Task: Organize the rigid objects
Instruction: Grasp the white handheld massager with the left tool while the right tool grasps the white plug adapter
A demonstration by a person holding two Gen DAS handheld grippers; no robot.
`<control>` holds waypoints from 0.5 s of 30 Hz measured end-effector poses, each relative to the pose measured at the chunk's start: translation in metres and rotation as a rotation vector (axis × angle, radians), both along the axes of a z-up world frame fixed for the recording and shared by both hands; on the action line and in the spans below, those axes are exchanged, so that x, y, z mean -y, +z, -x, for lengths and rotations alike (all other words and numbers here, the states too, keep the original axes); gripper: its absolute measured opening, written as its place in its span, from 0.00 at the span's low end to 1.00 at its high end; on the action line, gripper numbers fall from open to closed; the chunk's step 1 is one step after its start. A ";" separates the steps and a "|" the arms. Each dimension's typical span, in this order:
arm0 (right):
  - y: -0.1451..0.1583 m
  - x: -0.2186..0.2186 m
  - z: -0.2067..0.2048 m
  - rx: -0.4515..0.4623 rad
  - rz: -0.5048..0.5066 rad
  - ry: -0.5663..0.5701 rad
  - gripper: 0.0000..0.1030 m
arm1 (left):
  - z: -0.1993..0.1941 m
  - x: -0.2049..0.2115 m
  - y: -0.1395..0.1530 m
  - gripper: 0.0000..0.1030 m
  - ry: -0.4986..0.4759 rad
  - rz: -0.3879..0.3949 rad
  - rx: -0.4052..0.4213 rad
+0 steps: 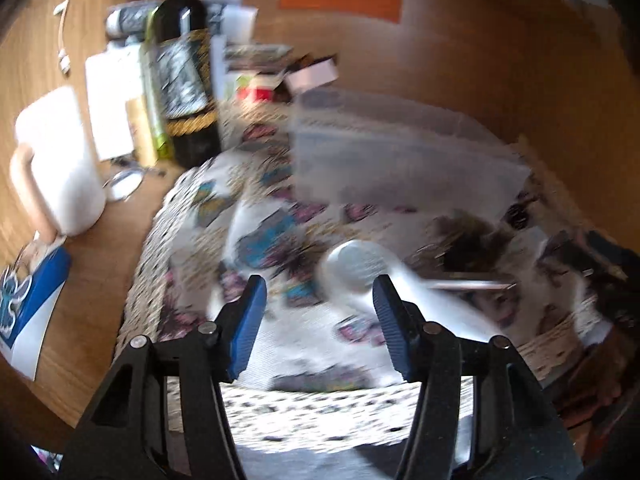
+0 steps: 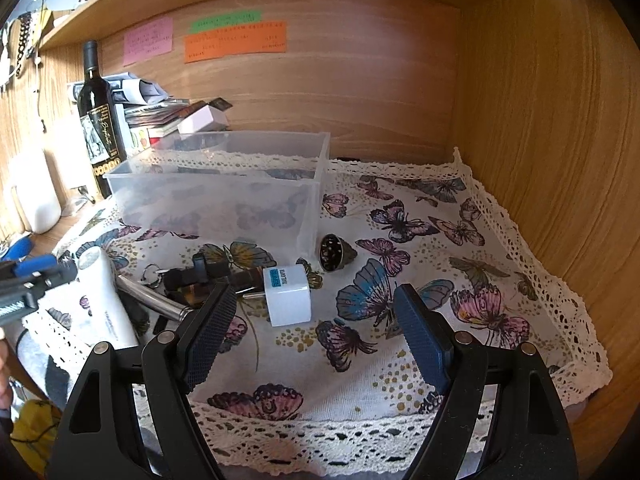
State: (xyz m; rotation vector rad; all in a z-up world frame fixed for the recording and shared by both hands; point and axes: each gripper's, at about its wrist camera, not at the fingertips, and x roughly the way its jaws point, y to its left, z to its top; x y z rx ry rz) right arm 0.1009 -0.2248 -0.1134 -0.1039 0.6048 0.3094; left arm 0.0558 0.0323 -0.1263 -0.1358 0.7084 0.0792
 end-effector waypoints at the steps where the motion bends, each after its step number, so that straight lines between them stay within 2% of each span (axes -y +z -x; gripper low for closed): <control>1: -0.001 -0.001 -0.002 -0.003 -0.004 0.003 0.77 | -0.002 0.006 0.004 0.55 -0.010 0.005 0.011; 2: -0.001 -0.002 -0.004 -0.007 -0.002 0.006 0.77 | -0.005 0.012 0.007 0.58 -0.022 0.012 0.021; 4: -0.004 -0.003 -0.008 -0.018 -0.009 0.016 0.77 | -0.012 0.024 0.008 0.69 -0.044 0.024 0.028; 6: -0.008 -0.004 -0.013 -0.032 -0.001 0.024 0.76 | -0.020 0.035 0.004 0.70 -0.059 0.004 0.013; 10: -0.014 -0.005 -0.023 -0.076 -0.007 0.035 0.65 | -0.027 0.043 -0.006 0.70 -0.050 -0.101 -0.003; 15: -0.021 -0.007 -0.033 -0.127 -0.047 0.057 0.52 | -0.020 0.012 -0.010 0.70 -0.026 -0.114 -0.023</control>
